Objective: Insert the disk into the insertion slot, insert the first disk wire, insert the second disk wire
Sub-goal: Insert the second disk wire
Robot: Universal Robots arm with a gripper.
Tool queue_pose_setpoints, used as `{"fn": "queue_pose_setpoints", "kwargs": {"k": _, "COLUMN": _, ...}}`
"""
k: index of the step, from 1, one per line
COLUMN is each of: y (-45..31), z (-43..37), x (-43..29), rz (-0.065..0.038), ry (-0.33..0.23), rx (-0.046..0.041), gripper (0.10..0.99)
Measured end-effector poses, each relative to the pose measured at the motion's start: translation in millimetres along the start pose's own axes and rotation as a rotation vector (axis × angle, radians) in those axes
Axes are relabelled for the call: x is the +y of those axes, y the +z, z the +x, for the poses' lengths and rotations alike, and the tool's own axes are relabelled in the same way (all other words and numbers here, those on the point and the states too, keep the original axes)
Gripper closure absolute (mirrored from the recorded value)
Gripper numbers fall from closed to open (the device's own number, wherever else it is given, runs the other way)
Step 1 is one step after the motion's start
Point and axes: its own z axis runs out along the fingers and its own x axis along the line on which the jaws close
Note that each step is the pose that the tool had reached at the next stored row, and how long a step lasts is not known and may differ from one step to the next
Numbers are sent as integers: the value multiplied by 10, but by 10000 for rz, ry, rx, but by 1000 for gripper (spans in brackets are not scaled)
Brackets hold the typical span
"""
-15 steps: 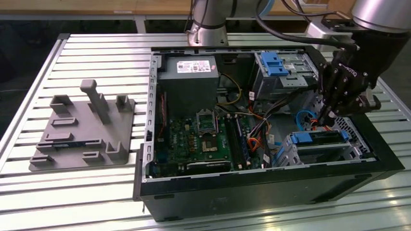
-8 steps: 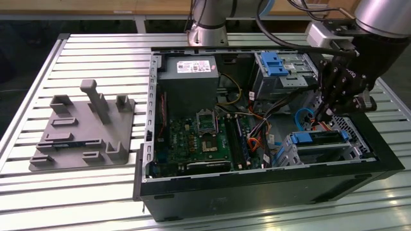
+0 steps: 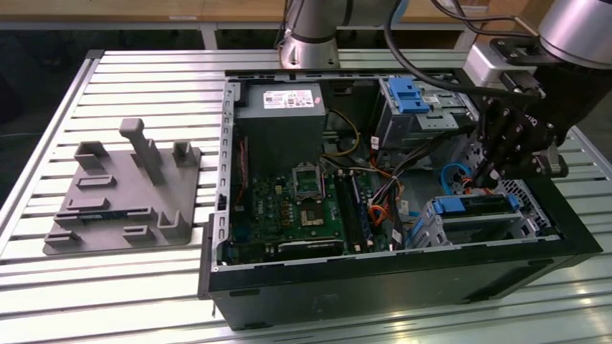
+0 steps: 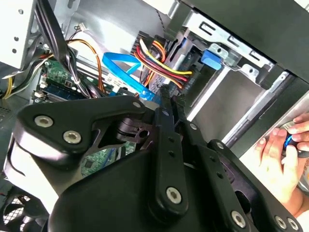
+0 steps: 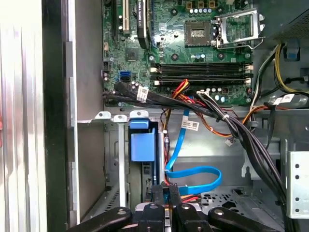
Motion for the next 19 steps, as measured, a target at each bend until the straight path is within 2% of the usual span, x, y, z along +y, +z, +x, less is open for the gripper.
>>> {"fn": "queue_pose_setpoints", "kwargs": {"k": 7, "y": 23, "z": 126, "x": -7, "rz": -15, "ry": 2, "rx": -432, "gripper": 925}}
{"fn": "queue_pose_setpoints", "kwargs": {"k": 10, "y": 30, "z": 171, "x": -9, "rz": -21, "ry": 3, "rx": -589, "gripper": 925}}
{"fn": "queue_pose_setpoints", "kwargs": {"k": 12, "y": 33, "z": 175, "x": -9, "rz": -22, "ry": 3, "rx": -626, "gripper": 925}}
{"fn": "queue_pose_setpoints", "kwargs": {"k": 19, "y": 34, "z": 175, "x": -9, "rz": -22, "ry": 3, "rx": -626, "gripper": 925}}
